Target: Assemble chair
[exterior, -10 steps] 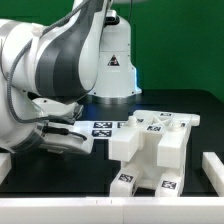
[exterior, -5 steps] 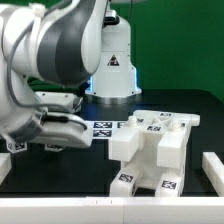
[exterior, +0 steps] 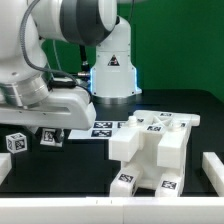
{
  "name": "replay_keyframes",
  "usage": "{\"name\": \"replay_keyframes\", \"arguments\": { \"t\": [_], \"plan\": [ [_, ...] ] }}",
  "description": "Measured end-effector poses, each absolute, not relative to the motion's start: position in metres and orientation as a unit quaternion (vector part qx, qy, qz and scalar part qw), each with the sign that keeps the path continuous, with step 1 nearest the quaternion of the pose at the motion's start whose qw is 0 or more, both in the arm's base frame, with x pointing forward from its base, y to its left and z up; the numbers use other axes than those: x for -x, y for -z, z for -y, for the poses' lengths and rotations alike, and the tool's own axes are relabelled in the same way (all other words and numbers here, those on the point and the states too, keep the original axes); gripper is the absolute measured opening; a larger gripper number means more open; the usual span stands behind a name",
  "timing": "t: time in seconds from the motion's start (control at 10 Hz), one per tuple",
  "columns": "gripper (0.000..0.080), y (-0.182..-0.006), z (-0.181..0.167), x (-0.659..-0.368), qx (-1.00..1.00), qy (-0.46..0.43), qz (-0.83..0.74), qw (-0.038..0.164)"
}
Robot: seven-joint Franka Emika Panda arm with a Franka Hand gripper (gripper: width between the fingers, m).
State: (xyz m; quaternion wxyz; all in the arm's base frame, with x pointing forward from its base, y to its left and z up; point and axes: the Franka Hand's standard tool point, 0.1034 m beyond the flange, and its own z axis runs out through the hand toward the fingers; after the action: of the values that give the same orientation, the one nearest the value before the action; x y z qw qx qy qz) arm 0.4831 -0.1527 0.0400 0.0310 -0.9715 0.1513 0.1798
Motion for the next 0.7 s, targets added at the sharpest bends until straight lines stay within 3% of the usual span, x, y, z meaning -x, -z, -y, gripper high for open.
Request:
{"name": "replay_keyframes", "arguments": {
  "t": [0.5, 0.7],
  "plan": [
    [0.0281, -0.025, 0.132, -0.451, 0.989, -0.013, -0.148, -0.023],
    [0.0281, -0.024, 0.137, -0.451, 0.986, 0.057, -0.145, -0.056]
  ]
}}
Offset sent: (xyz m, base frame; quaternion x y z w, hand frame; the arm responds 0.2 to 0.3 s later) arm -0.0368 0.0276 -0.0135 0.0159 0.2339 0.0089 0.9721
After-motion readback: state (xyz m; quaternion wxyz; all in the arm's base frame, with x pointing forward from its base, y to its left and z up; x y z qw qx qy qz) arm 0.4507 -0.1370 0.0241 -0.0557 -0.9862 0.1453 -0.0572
